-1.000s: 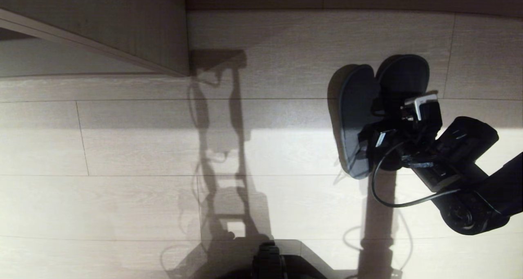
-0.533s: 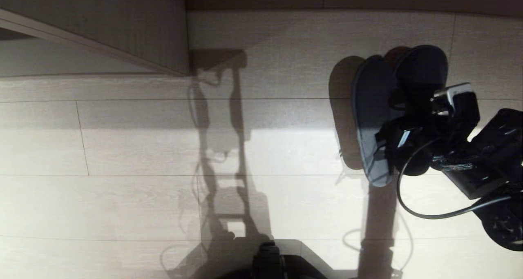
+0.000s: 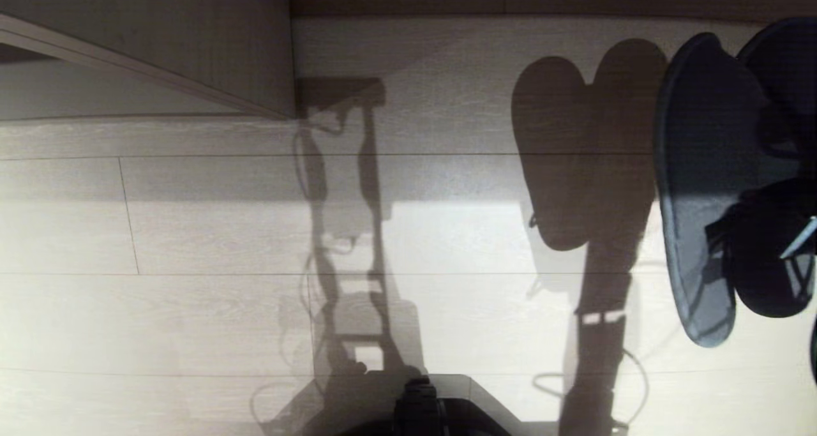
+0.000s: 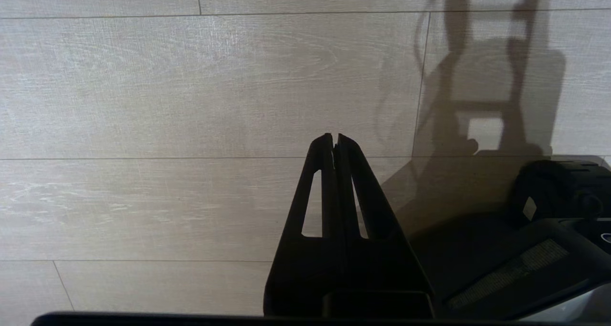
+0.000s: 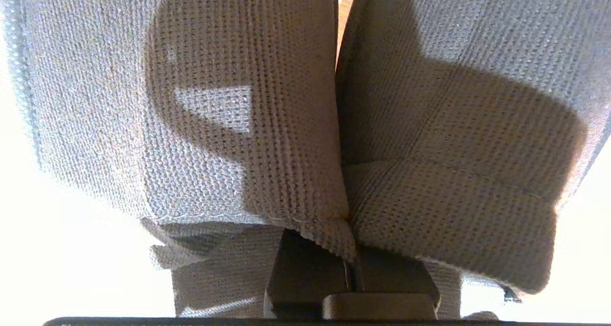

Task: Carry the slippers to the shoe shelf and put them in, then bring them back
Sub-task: Place the slippers into the shoe cabinet

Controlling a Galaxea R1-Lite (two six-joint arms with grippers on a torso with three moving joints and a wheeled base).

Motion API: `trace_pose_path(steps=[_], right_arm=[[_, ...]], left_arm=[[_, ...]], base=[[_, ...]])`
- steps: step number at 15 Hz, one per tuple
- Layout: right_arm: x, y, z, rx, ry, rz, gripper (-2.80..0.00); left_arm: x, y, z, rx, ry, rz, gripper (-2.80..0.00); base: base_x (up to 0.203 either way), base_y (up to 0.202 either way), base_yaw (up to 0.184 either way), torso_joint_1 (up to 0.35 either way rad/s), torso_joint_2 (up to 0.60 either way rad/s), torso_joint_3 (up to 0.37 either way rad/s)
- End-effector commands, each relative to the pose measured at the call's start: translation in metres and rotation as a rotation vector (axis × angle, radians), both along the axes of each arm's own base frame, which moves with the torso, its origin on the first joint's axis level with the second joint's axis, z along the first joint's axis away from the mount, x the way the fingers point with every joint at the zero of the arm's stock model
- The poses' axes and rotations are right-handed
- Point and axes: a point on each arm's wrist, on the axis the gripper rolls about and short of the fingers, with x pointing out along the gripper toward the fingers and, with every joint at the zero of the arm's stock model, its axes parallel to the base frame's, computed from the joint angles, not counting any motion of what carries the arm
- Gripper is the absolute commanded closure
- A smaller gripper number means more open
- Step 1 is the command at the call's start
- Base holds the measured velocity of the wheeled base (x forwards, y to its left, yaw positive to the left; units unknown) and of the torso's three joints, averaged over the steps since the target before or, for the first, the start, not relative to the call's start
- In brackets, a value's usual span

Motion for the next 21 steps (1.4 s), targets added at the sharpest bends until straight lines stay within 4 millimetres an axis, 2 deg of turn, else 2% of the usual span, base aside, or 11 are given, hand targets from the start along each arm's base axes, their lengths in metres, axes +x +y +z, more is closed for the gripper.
trace_pose_path(steps=[1, 4, 8, 10, 11, 12, 16, 19, 21], right_arm=[[-0.057, -0.008, 0.011, 0.012, -0.091, 0.002, 0.00], [-0.105, -0.015, 0.000, 0.011, -0.067, 0.005, 0.00], [-0.117, -0.017, -0.016, 0.015, -0.017, -0.003, 0.00], [-0.145, -0.021, -0.037, 0.050, -0.083, -0.015, 0.00], [-0.154, -0.021, -0.053, 0.067, -0.092, -0.022, 0.00], [-0.155, -0.021, -0.067, 0.077, -0.083, -0.031, 0.00], [-0.164, -0.020, -0.093, 0.076, -0.111, -0.076, 0.00], [-0.167, -0.019, -0.130, 0.063, -0.025, -0.070, 0.00], [-0.165, -0.019, -0.162, 0.058, 0.052, -0.071, 0.00]], left_arm=[[0.000, 0.000, 0.000, -0.001, -0.001, 0.000, 0.00], [0.000, 0.000, 0.000, -0.001, -0.001, 0.000, 0.00], [0.000, 0.000, 0.000, 0.002, -0.001, 0.000, 0.00], [0.000, 0.000, 0.000, 0.002, -0.001, 0.000, 0.00], [0.000, 0.000, 0.000, 0.002, -0.001, -0.001, 0.00], [0.000, 0.000, 0.000, 0.002, -0.001, -0.001, 0.00], [0.000, 0.000, 0.000, 0.001, -0.001, -0.001, 0.00], [0.000, 0.000, 0.000, 0.001, -0.001, -0.001, 0.00], [0.000, 0.000, 0.000, 0.002, -0.001, -0.001, 0.00]], base=[[0.000, 0.000, 0.000, 0.000, 0.00, 0.000], [0.000, 0.000, 0.000, 0.000, 0.00, 0.000], [0.000, 0.000, 0.000, 0.000, 0.00, 0.000], [0.000, 0.000, 0.000, 0.000, 0.00, 0.000], [0.000, 0.000, 0.000, 0.000, 0.00, 0.000], [0.000, 0.000, 0.000, 0.000, 0.00, 0.000], [0.000, 0.000, 0.000, 0.000, 0.00, 0.000], [0.000, 0.000, 0.000, 0.000, 0.00, 0.000], [0.000, 0.000, 0.000, 0.000, 0.00, 0.000]])
